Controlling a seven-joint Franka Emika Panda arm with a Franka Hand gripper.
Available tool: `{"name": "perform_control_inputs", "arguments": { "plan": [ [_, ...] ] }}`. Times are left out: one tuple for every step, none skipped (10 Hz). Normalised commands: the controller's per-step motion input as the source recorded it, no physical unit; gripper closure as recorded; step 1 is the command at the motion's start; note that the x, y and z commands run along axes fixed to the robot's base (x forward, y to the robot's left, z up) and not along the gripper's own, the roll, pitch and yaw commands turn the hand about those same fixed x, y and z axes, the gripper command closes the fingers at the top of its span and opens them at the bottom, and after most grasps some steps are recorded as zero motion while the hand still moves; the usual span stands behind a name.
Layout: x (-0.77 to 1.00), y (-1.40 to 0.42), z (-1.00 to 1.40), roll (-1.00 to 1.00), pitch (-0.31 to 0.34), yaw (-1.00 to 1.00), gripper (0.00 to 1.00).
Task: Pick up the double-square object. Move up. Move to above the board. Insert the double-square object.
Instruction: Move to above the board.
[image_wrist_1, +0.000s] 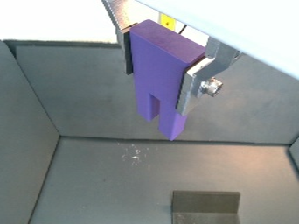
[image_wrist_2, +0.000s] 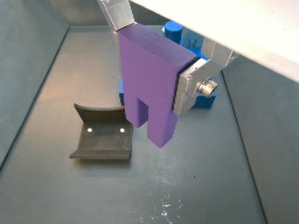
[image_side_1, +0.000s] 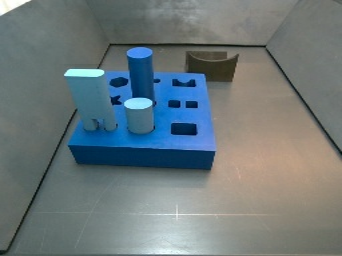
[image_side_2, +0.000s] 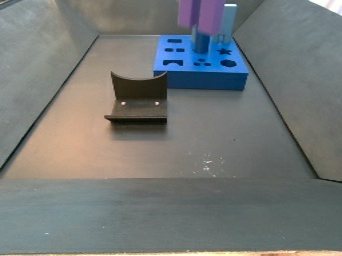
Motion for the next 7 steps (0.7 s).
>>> {"name": "perform_control_inputs", "arguments": {
  "plan": [
    [0.01, 0.03, 0.18, -0.02, 0.086, -0.05, 1.0],
    [-0.03, -1.0, 0.07, -0.02, 0.127, 1.0, 1.0],
    [-0.03, -1.0, 0.07, -0.02, 0.122, 1.0, 1.0],
    [-0.03, -1.0, 0.08, 0.0, 0.113, 1.0, 1.0],
    [-0.04, -1.0, 0.08, -0.01, 0.099, 1.0, 1.0],
    [-0.04, -1.0, 0.08, -0.01, 0.097, 1.0, 1.0],
    [-0.04, -1.0, 0.08, 0.0, 0.088, 1.0, 1.0]
  ]
}}
